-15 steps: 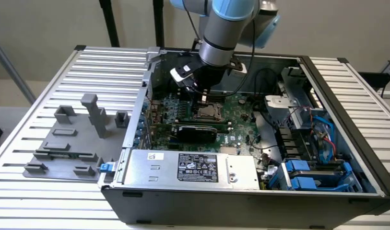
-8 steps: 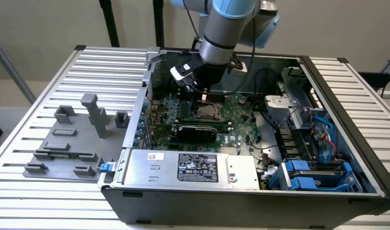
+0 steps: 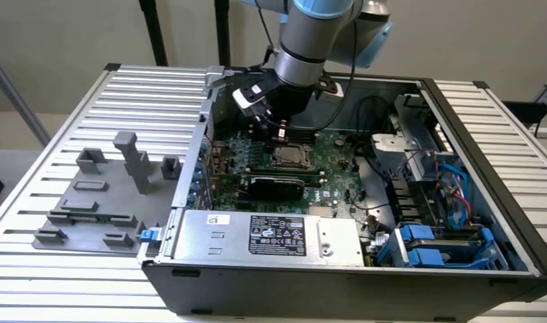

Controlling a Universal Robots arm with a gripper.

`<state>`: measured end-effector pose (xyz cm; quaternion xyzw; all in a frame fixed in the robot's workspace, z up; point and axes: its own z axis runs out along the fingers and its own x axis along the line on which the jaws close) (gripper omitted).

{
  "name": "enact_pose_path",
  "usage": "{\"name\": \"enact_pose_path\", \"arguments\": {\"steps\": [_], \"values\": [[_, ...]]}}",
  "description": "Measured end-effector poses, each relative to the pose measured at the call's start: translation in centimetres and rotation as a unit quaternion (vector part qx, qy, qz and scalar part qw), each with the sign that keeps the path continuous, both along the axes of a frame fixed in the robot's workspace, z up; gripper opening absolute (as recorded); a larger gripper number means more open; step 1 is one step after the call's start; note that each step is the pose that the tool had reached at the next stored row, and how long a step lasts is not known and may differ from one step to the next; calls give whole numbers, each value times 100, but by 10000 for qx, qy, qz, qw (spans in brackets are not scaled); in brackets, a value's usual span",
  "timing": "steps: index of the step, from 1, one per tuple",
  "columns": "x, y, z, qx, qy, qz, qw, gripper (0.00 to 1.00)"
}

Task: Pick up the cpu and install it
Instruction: 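Close the cpu cover, then install the first cpu locking lever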

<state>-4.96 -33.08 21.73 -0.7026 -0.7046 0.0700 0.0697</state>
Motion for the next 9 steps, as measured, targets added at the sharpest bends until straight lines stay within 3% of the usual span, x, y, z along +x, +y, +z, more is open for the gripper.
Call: {"name": "enact_pose_path", "arguments": {"steps": [9], "values": [[-4,-8,3,6,1,0,10000,11]]}}
